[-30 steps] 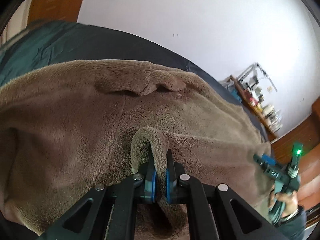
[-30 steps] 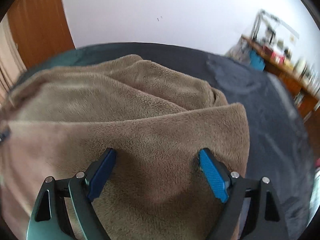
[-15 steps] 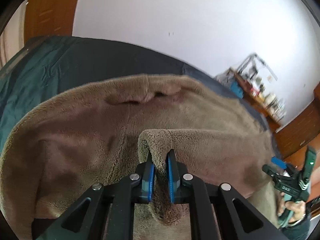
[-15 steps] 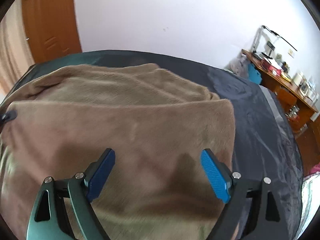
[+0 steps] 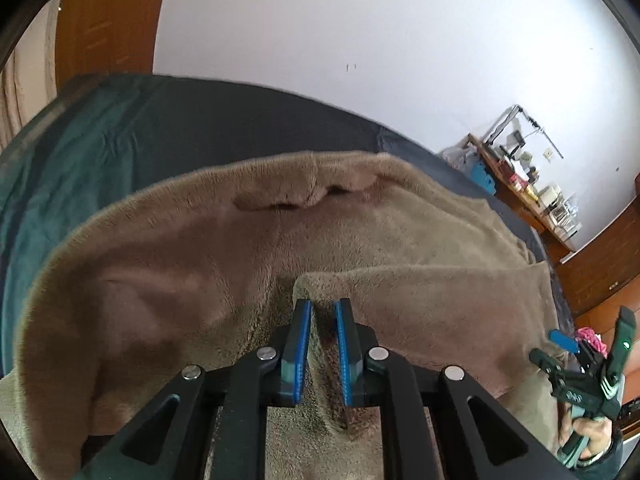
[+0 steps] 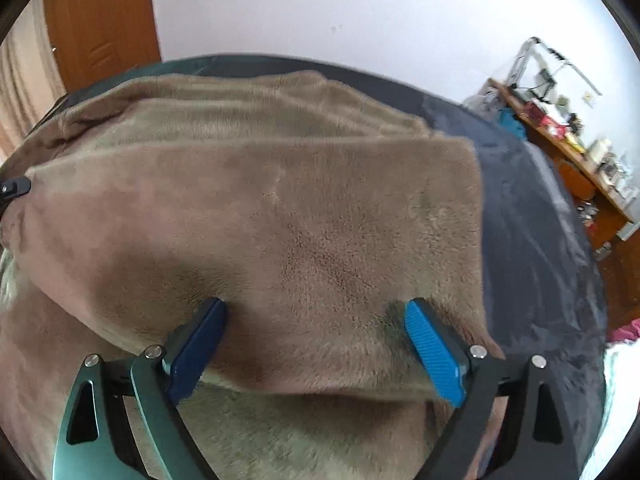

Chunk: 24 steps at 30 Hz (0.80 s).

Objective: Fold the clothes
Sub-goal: 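Lower the held flap onto the blanket and open the left gripper, then move the right gripper to a blanket edge and close on it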

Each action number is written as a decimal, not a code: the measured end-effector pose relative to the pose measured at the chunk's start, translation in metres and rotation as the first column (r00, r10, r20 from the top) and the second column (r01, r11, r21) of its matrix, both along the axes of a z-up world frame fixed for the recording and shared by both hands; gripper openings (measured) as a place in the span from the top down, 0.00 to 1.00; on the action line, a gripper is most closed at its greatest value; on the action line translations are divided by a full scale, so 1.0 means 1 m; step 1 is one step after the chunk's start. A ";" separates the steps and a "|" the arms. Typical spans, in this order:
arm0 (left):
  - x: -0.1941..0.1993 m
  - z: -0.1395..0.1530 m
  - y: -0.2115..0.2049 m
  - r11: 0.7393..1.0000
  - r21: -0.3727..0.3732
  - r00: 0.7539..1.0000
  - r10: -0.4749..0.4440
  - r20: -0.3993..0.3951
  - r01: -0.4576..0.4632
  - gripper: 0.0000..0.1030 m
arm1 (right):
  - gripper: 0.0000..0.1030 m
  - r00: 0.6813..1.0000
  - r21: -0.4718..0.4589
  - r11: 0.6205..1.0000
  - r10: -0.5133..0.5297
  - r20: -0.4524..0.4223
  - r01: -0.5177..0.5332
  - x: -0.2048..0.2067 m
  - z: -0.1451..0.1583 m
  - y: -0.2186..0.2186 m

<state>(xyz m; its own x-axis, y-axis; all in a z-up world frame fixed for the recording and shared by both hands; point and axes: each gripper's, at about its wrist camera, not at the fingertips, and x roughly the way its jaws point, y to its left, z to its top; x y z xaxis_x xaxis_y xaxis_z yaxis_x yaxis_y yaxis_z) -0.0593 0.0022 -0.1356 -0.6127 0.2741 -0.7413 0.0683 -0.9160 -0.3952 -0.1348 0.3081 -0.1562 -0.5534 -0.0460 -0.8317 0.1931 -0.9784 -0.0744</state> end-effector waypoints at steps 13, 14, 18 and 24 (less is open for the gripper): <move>-0.008 -0.026 0.063 0.972 0.058 0.968 -0.233 0.088 0.229 0.87 | 0.09 0.997 -0.070 0.996 0.050 0.054 -0.046 0.010 -0.018 -0.017; -0.010 -0.030 0.064 0.973 0.045 0.968 -0.231 0.096 0.228 0.87 | 0.08 0.997 -0.070 0.996 0.053 0.049 -0.049 0.011 -0.019 -0.016; -0.012 -0.033 0.059 0.972 0.070 0.970 -0.229 0.078 0.223 0.87 | 0.05 0.998 -0.057 0.997 0.059 0.016 -0.058 0.013 -0.023 -0.019; -0.016 -0.038 0.056 0.972 0.095 0.974 -0.219 0.059 0.213 0.87 | 0.02 0.998 -0.064 0.996 0.055 -0.030 -0.057 0.013 -0.024 -0.018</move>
<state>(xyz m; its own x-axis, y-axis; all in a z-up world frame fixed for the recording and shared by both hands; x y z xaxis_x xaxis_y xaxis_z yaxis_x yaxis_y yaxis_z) -0.0750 0.0578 -0.1739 -0.4800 0.4602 -0.7468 -0.0977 -0.8741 -0.4758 -0.1213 0.2901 -0.1803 -0.5715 -0.1305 -0.8101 0.2462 -0.9690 -0.0177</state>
